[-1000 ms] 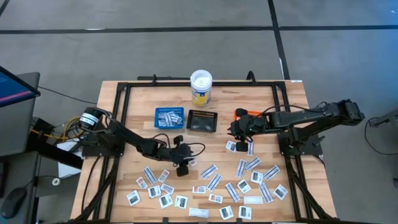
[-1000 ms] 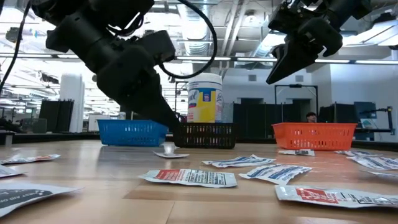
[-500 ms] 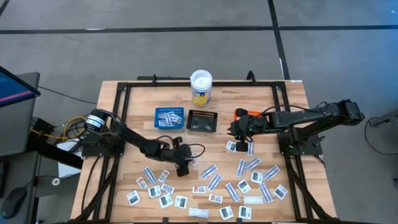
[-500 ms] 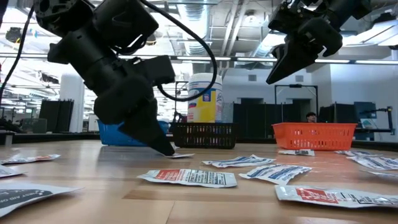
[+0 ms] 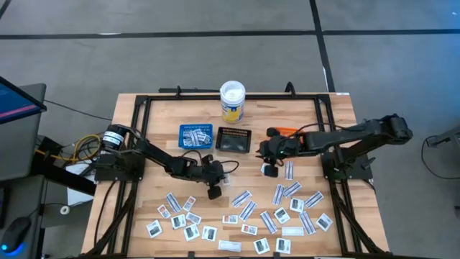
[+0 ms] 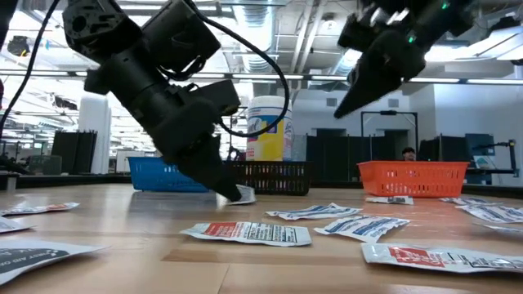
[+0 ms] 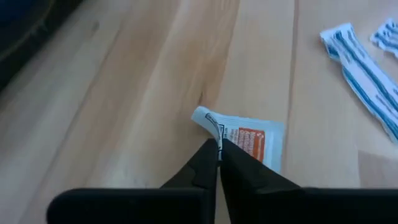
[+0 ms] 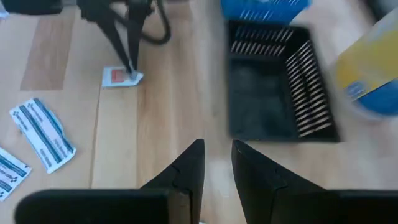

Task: Pick & Place First Aid Supplies
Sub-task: Put the orange ointment pack into the orange bin

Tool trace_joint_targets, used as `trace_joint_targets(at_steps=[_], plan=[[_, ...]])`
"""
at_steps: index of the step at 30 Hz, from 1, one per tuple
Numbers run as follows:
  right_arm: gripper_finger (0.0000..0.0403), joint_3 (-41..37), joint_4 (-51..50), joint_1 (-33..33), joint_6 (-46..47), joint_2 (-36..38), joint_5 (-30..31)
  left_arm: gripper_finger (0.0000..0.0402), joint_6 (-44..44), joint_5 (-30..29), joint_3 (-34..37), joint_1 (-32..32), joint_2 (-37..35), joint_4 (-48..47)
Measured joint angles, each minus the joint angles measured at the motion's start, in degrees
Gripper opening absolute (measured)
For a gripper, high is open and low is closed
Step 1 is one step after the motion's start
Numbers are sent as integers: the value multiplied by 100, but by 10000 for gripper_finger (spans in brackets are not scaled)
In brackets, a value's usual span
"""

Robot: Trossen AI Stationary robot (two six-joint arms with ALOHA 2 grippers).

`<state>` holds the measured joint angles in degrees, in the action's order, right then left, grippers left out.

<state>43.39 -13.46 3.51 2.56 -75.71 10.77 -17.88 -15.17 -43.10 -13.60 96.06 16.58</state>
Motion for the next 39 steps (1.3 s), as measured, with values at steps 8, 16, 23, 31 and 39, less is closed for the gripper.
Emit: trace_joint_targets(at_steps=[8, 16, 23, 31, 39], plan=[[75, -8, 1234, 138, 290, -1512, -1177, 12, 650, -282, -3, 8, -7, 923], [75, -8, 3030, 143, 319, -2289, -1391, 8, 672, -303, -8, -122, -14, 1195], [75, -8, 3535, 83, 803, -2364, -1697, 15, 715, -319, -11, -179, -19, 1268], [75, -8, 3509, 129, 803, -2364, -1870, 8, 716, -305, -12, -180, -25, 1307], [68, -8, 3514, 129, 777, -2364, -1879, 12, 719, -666, -23, -179, -27, 1709]])
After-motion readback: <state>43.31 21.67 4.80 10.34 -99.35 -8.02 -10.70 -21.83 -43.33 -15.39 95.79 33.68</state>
